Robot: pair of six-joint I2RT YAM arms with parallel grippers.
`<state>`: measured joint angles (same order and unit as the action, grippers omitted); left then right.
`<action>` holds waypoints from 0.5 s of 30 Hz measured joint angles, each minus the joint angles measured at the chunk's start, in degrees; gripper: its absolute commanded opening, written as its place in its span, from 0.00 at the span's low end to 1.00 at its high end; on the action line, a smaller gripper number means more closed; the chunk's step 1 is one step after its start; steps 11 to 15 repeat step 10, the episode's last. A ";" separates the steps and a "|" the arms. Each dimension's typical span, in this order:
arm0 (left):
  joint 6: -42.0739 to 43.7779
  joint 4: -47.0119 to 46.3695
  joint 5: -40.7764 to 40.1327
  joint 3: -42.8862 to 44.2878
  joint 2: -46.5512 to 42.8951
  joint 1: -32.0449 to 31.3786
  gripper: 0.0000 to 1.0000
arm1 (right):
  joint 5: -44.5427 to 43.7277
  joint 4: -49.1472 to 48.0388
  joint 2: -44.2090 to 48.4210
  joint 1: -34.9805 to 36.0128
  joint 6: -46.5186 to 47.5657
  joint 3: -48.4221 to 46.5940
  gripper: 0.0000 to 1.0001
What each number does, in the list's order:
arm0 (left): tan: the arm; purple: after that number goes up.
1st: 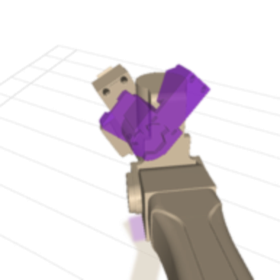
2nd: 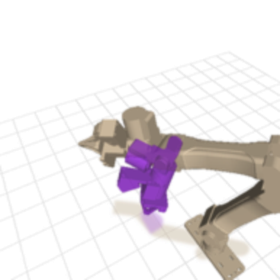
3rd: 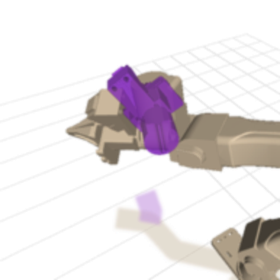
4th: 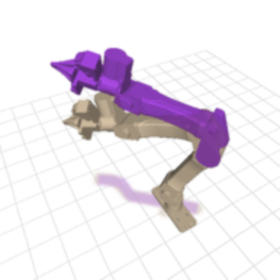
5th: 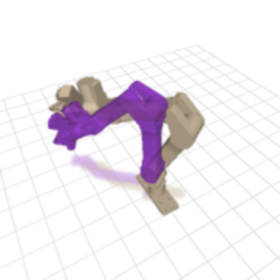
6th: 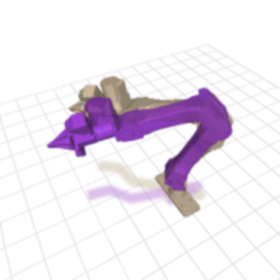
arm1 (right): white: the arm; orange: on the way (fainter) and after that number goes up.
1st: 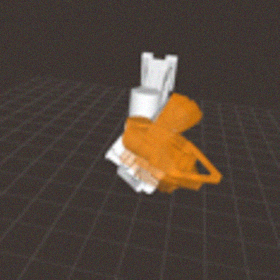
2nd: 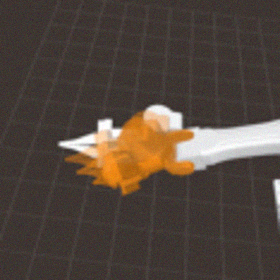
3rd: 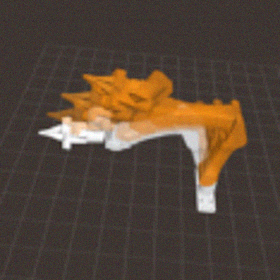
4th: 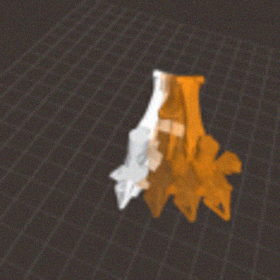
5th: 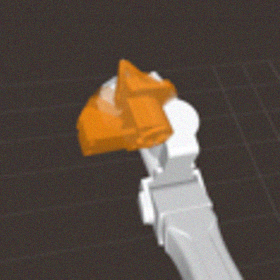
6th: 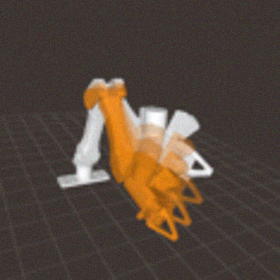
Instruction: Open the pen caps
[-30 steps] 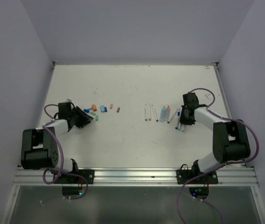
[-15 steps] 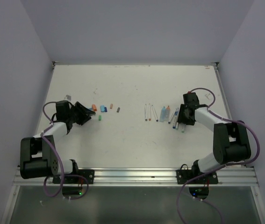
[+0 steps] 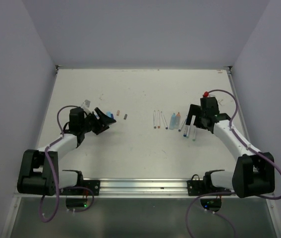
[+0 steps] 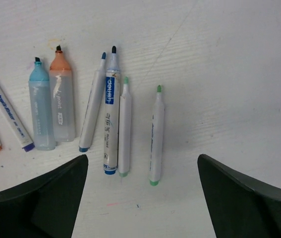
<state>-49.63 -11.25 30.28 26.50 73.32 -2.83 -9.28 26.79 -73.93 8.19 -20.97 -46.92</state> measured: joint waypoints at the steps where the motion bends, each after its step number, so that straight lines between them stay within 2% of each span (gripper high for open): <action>1: -0.31 -0.57 0.15 -0.07 -0.02 -0.79 0.71 | 0.13 0.39 0.85 0.22 0.33 0.00 0.99; 4: -1.01 -2.14 0.98 -1.11 -1.01 -3.30 0.73 | 0.79 1.77 1.99 2.25 0.35 0.00 0.99; 10: -2.32 -3.65 1.73 -4.07 -6.25 -4.15 0.80 | 3.72 2.45 2.29 10.84 -0.24 1.64 0.99; 15: -2.32 -3.65 1.73 -4.07 -6.25 -4.15 0.80 | 3.72 2.45 2.29 10.84 -0.24 1.64 0.99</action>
